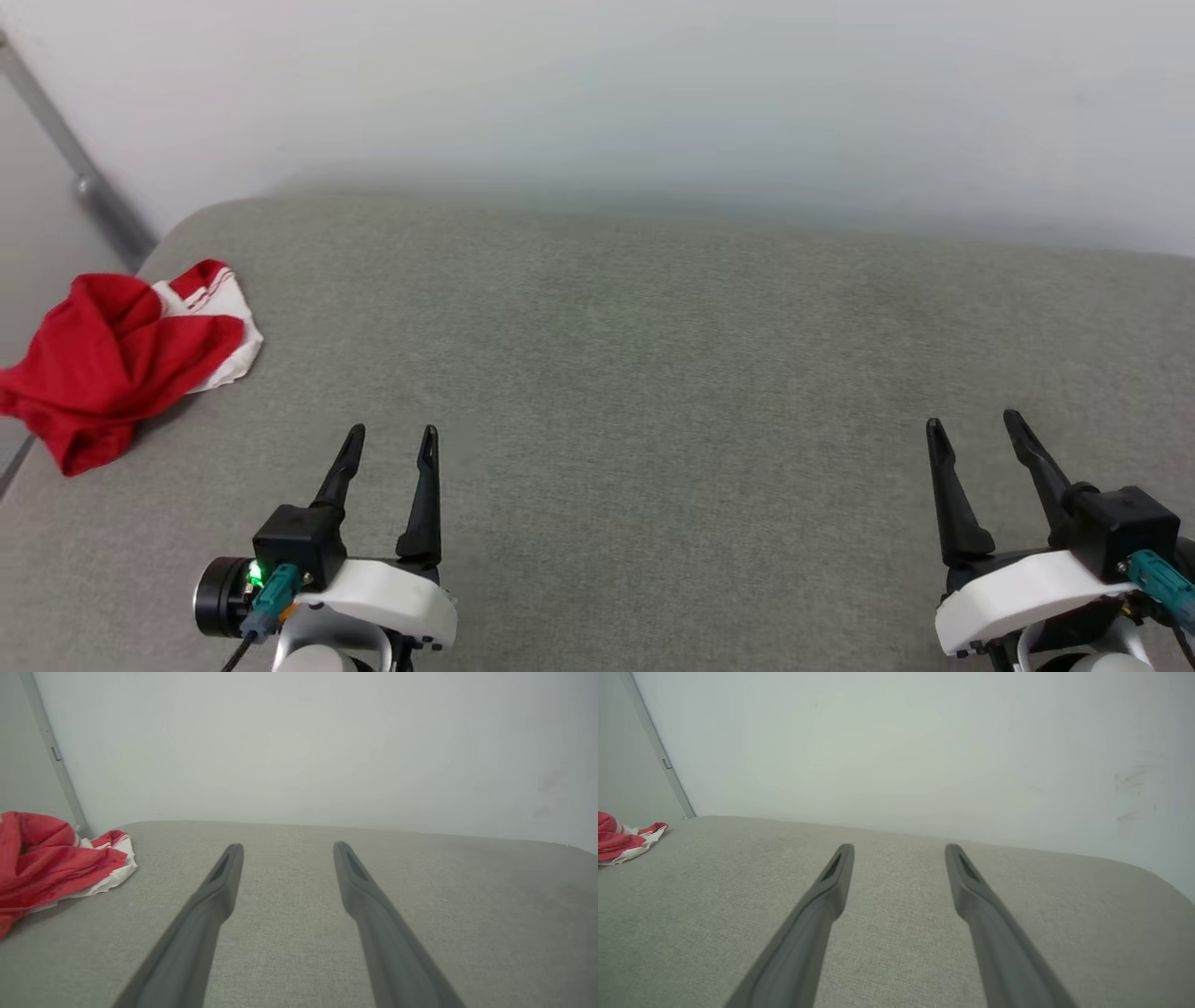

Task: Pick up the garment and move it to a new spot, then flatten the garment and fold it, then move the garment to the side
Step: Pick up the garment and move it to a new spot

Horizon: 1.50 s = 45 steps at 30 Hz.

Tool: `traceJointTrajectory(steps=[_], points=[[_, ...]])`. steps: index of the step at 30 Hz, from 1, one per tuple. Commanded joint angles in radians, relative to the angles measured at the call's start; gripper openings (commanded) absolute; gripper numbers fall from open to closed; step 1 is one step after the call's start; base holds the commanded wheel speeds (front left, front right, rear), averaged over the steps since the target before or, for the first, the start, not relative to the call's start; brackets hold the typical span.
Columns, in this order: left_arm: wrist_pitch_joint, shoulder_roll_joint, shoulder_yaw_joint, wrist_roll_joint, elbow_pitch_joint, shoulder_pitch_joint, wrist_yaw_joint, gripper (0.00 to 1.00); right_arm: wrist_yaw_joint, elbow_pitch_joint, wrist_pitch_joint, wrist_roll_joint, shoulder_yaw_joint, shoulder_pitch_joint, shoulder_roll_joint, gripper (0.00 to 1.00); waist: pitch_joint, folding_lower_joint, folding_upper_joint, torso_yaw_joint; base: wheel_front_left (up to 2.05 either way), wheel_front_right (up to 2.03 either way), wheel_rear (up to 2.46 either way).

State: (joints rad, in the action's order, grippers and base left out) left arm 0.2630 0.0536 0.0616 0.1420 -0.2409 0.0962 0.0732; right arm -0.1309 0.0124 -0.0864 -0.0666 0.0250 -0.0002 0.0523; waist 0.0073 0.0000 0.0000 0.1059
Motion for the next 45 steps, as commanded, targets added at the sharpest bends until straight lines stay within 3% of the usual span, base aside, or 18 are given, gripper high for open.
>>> traceJointTrajectory(steps=[1, 15, 26, 35, 45], points=[[0.003, 0.000, 0.000, -0.004, 0.004, 0.016, -0.004, 1.00, 0.000, -0.005, 0.003, 0.008, 0.003, -0.001, -0.003, 1.00, 0.008, 0.0000, 0.0000, 0.047, 0.00, 0.00, 0.00], [0.003, 0.003, -0.085, -0.005, 0.018, -0.002, -0.011, 1.00, 0.000, -0.043, 0.036, 0.029, -0.060, -0.020, -0.003, 1.00, 0.017, 0.0000, 0.0000, 0.291, 0.00, 0.00, 0.00], [0.003, 0.003, -0.121, -0.010, 0.024, -0.029, -0.008, 1.00, 0.000, -0.057, 0.040, 0.015, -0.091, -0.025, -0.002, 1.00, 0.016, 0.0000, 0.0000, 0.396, 0.00, 0.00, 0.00], [0.003, 0.000, -0.124, -0.009, 0.024, 0.014, -0.005, 1.00, 0.000, -0.073, 0.048, 0.019, -0.096, -0.042, -0.002, 1.00, 0.047, 0.0000, 0.0000, 0.404, 0.00, 0.00, 0.00], [0.002, 0.027, -0.159, 0.009, 0.002, 0.270, -0.010, 1.00, 0.000, -0.167, 0.092, 0.058, -0.116, -0.139, 0.027, 1.00, 0.242, 0.0000, 0.0000, 0.285, 0.00, 0.00, 0.00]])
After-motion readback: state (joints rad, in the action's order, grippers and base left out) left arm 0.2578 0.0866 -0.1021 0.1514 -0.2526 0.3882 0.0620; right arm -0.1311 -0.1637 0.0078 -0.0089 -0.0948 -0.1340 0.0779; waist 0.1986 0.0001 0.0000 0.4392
